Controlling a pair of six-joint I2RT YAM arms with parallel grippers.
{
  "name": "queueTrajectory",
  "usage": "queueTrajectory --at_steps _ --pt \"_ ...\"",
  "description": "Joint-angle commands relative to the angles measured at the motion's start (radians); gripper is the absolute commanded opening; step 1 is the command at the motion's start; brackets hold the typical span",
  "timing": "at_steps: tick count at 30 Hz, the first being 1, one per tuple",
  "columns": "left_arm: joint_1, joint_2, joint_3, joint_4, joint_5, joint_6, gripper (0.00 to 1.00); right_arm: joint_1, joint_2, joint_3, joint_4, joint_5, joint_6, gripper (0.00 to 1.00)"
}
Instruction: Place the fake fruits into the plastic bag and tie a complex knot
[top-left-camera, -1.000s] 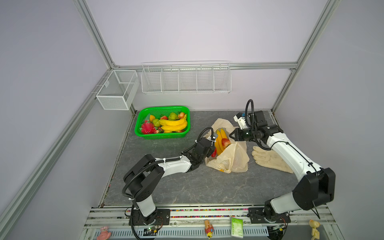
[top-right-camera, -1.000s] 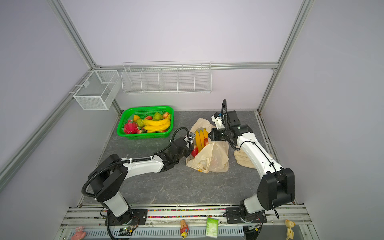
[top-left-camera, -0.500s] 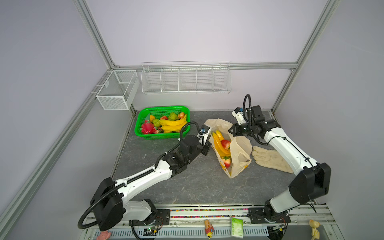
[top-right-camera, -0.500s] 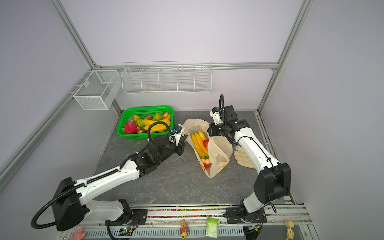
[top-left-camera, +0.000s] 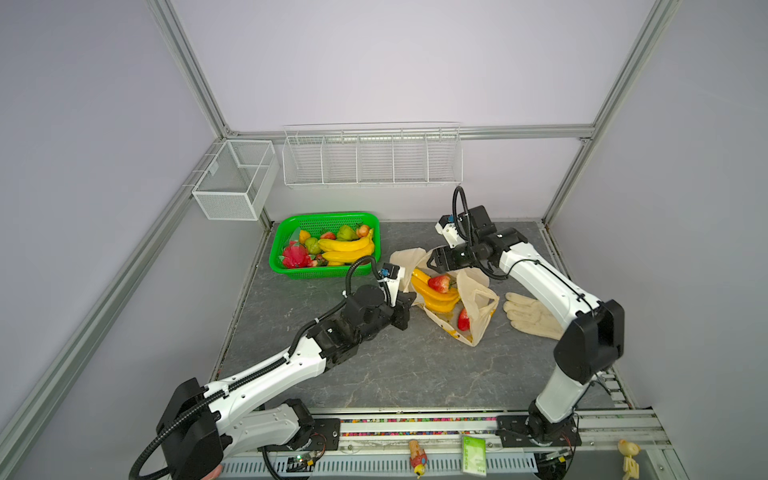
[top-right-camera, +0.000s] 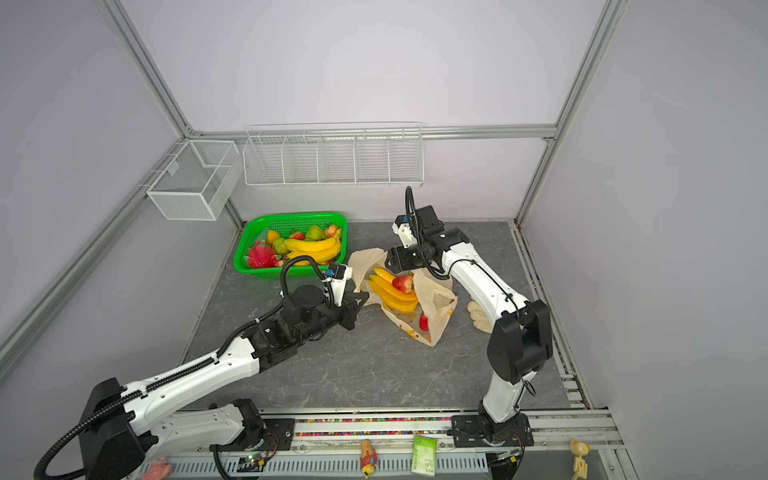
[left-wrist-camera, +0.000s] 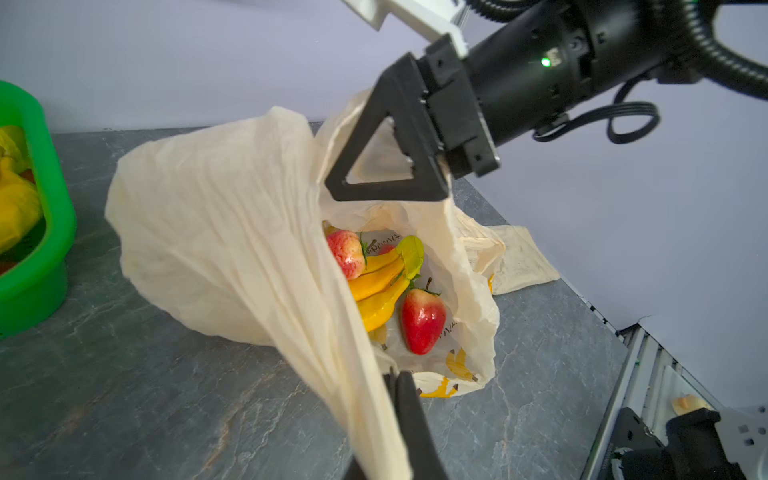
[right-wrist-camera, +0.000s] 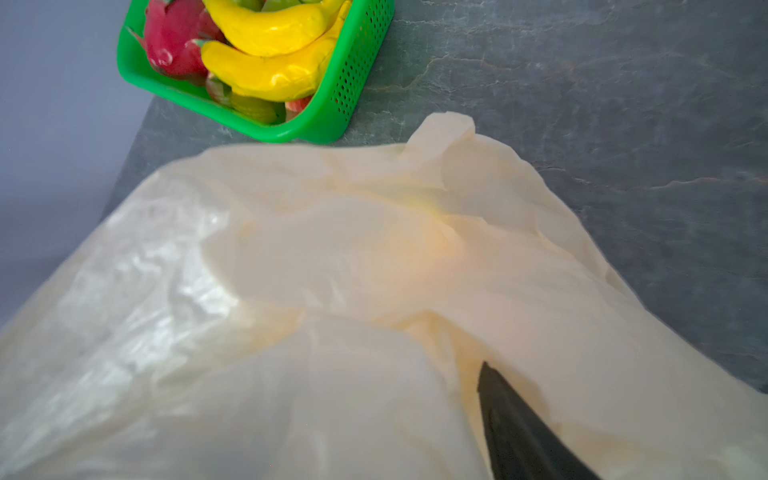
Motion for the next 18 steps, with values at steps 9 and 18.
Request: queueTrajectory --at_steps 9,18 --pt "-0.004 -0.047 -0.009 -0.010 -0.004 -0.053 0.00 -0.029 -0.482 -0.368 -0.046 0.170 -0.016 0.96" --pt "-0.004 -0.046 -0.006 -0.028 -0.008 -0.037 0.00 -0.333 -0.699 -0.692 0.096 0.058 0.112 0.94"
